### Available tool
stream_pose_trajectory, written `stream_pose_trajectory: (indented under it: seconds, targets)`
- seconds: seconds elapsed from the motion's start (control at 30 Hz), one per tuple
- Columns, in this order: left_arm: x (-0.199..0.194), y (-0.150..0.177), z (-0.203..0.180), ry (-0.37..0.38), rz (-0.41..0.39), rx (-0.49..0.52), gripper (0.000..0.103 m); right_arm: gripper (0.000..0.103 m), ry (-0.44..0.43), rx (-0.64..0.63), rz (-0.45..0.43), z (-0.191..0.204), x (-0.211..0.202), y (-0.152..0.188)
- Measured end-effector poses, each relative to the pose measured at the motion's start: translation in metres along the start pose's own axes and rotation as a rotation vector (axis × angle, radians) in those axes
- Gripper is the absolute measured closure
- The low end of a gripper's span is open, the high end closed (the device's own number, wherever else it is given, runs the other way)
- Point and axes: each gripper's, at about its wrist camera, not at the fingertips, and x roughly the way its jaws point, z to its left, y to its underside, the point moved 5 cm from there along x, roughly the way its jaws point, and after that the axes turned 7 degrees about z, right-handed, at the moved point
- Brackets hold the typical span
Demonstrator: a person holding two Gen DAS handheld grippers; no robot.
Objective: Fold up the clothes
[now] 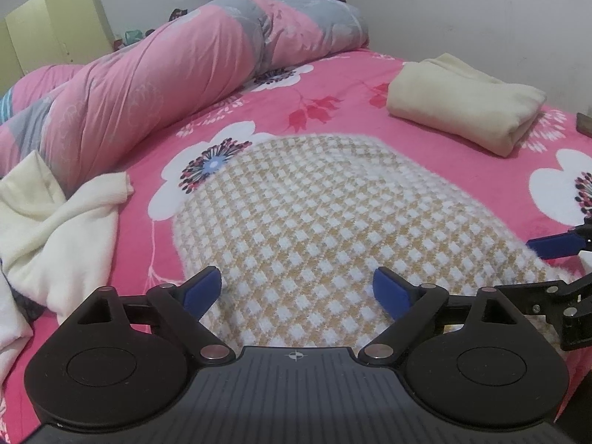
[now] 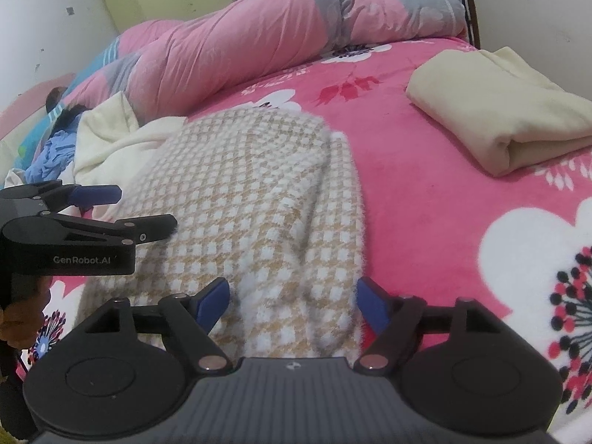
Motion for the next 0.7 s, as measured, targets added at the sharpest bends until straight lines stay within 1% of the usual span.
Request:
stream_pose_trajectory:
  seconds: [0.13, 0.2, 0.27, 0.33, 0.43, 0.53, 0.63, 0.7]
  targets:
    - [-0.004, 0.001, 0.005, 0.007, -0.003, -0.021, 0.011, 0.022, -0.008, 0.001, 0.001, 0.0, 0.001, 0.0]
    - [-0.012, 0.006, 0.013, 0.021, -0.027, -0.045, 0.011, 0.022, -0.012, -0.001, 0.001, 0.0, 0.001, 0.0]
    - [-0.022, 0.016, 0.027, 0.051, -0.069, -0.094, 0.01, 0.022, -0.019, -0.002, 0.001, -0.001, 0.0, 0.0]
    - [-0.031, 0.029, 0.044, 0.097, -0.112, -0.159, 0.006, 0.022, -0.033, 0.001, 0.0, -0.003, 0.0, 0.002]
    - [-0.035, 0.05, 0.067, 0.17, -0.145, -0.251, 0.003, 0.02, -0.063, 0.029, -0.002, -0.008, 0.002, 0.005]
    - [-0.024, 0.067, 0.082, 0.267, -0.112, -0.334, 0.003, 0.017, -0.103, 0.08, -0.009, -0.015, 0.006, 0.008]
    - [-0.007, 0.084, 0.095, 0.367, -0.068, -0.462, 0.003, 0.015, -0.137, 0.129, -0.019, -0.02, 0.009, 0.012]
    - [0.004, 0.091, 0.1, 0.41, -0.046, -0.513, 0.003, 0.014, -0.153, 0.153, -0.026, -0.023, 0.01, 0.013]
